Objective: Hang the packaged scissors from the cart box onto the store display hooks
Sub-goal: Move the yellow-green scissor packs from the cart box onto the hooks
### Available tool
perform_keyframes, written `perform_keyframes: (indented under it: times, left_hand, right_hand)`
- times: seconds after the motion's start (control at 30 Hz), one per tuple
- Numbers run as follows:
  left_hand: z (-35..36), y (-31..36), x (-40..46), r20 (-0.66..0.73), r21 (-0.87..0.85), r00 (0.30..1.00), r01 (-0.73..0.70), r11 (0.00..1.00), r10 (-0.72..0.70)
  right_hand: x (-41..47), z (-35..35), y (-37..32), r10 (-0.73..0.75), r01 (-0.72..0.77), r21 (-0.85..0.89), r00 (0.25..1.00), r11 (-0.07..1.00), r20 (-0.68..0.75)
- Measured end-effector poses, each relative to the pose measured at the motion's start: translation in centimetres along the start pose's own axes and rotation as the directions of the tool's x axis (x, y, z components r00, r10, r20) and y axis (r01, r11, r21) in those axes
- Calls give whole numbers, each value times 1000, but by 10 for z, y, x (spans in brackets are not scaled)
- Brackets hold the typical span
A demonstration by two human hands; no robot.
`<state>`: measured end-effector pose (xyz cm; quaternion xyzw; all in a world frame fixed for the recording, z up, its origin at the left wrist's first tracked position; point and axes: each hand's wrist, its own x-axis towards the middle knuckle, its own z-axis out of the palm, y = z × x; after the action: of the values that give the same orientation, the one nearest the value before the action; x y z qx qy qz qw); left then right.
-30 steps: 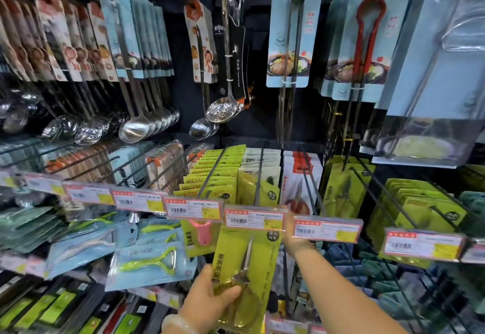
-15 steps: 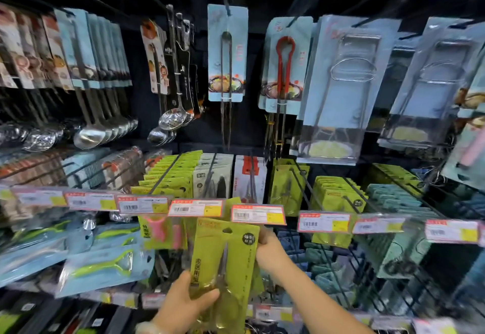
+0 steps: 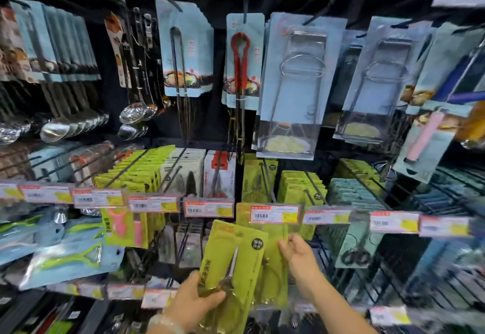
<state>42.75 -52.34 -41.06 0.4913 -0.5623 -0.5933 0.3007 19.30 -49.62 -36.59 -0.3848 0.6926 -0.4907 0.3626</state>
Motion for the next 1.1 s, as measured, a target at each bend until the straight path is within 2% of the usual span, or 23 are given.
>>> perform_keyframes:
  times: [0.07, 0.17, 0.27, 0.4, 0.53, 0.67, 0.73, 0.8, 0.87, 0.9, 0.97, 1.1]
  left_hand:
    - [6, 7, 1, -11, 83, 999, 31, 996, -30]
    - [9, 7, 6, -27, 81, 998, 66, 995, -64]
    - [3, -24, 29, -4, 69, 997, 82, 994, -82]
    - [9, 8, 10, 21, 141, 993, 110, 984, -114]
    - [14, 12, 12, 24, 145, 993, 112, 983, -117]
    - [16, 4, 19, 7, 179, 994, 102, 979, -105]
    - [21, 2, 22, 14, 190, 994, 105, 976, -109]
    - [28, 0, 26, 14, 174, 994, 103, 979, -107]
    - [38, 0, 29, 6, 152, 995, 96, 984, -98]
    - [43, 1, 30, 4, 152, 995, 95, 984, -96]
    - [53, 2, 30, 12, 176, 994, 105, 979, -109]
    - [71, 12, 28, 24, 149, 995, 90, 985, -95]
  right_hand:
    - [4, -3, -5, 16, -14, 84, 1000, 996, -23]
    - [9, -4, -7, 43, -43, 179, 999, 983, 2]
    - [15, -2, 4, 28, -21, 232, 999, 973, -25]
    - [16, 1, 11, 30, -11, 157, 992, 988, -122]
    - [28, 0, -1, 27, -22, 60, 996, 998, -87]
    - [34, 0, -4, 123, -122, 10, 991, 992, -59]
    - [24, -2, -3, 159, -159, 31, 987, 987, 1]
    - [17, -5, 11, 225, -246, 109, 959, 963, 171]
    - [3, -4, 21, 269, -316, 90, 901, 944, 340]
    - [-2, -4, 26, 249, -284, 32, 885, 958, 394]
    - [-9, -1, 32, 179, -172, -53, 903, 984, 390]
    - [-13, -10, 24, 50, -30, -80, 966, 996, 252]
